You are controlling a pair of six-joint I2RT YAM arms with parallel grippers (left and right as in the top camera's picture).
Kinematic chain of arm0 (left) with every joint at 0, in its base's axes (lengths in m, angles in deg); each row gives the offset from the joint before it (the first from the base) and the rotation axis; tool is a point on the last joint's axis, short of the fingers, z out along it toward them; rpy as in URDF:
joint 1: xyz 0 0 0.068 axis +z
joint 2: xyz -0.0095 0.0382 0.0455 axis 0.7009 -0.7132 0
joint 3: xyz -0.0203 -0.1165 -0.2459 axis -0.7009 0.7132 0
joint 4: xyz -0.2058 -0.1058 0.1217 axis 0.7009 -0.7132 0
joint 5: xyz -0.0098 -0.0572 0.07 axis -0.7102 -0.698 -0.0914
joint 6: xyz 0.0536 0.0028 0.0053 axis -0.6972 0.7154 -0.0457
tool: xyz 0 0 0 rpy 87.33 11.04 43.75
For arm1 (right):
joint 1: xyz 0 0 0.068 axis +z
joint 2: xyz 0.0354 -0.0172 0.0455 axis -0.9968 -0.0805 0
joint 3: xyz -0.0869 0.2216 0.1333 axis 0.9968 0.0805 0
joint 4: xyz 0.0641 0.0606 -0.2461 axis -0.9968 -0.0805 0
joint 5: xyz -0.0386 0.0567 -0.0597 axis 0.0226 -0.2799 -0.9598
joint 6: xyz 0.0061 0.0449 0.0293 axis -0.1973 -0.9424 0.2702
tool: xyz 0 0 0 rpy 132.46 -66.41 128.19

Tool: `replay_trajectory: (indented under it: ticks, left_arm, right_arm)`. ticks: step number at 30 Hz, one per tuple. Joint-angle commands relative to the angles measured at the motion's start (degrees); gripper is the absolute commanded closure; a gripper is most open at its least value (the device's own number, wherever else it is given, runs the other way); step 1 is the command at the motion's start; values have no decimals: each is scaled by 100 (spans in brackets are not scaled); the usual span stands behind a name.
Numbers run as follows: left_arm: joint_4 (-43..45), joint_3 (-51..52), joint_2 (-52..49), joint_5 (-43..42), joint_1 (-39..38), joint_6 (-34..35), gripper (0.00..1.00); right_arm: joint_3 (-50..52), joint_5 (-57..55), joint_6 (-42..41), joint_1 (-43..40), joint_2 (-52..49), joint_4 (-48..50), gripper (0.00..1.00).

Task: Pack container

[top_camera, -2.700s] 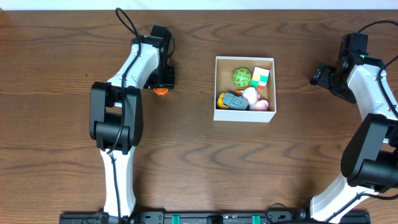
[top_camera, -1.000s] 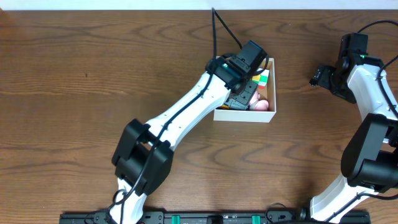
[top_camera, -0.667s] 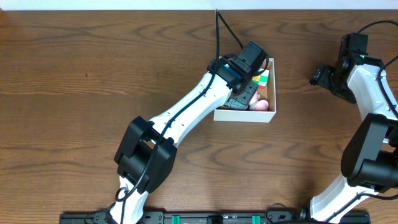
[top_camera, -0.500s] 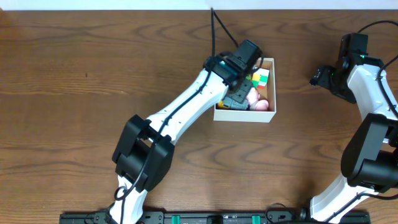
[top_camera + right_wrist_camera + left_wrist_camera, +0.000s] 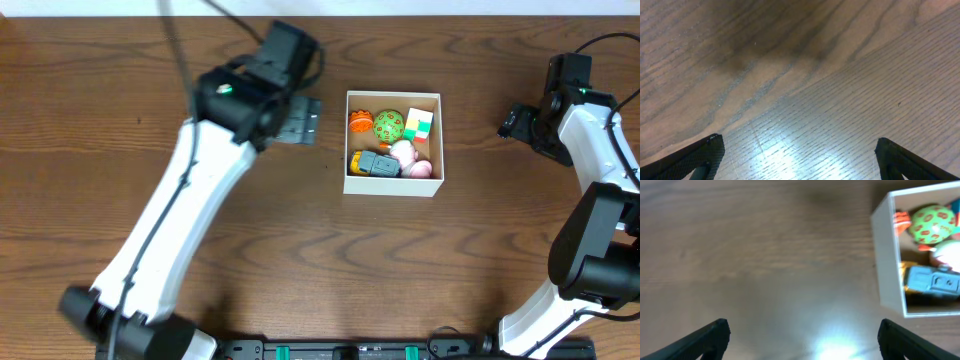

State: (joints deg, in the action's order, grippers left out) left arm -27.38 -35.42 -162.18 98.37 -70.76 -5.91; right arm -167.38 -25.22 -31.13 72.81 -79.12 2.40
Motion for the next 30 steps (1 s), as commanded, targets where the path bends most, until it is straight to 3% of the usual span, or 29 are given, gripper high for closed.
replay_trajectory:
  ticks: [1,9,20,25,30]
  left_arm:
    - [-184,46,474,101,76,221,3]
    - [26,1488,2645,0,74,343,3]
    - [2072,4924,6837,-46,74,673,2]
    - [2157,5670,7554,-48,74,990,2]
    - [1672,5790,7552,-46,74,988,2]
  right_arm:
    - [-2,-17,-101,-7,133,11,1]
    - [-2,-17,-101,-7,133,11,1]
    - [-2,-17,-101,-7,133,11,1]
    - [-2,-17,-101,-7,133,11,1]
    - [-2,-17,-101,-7,133,11,1]
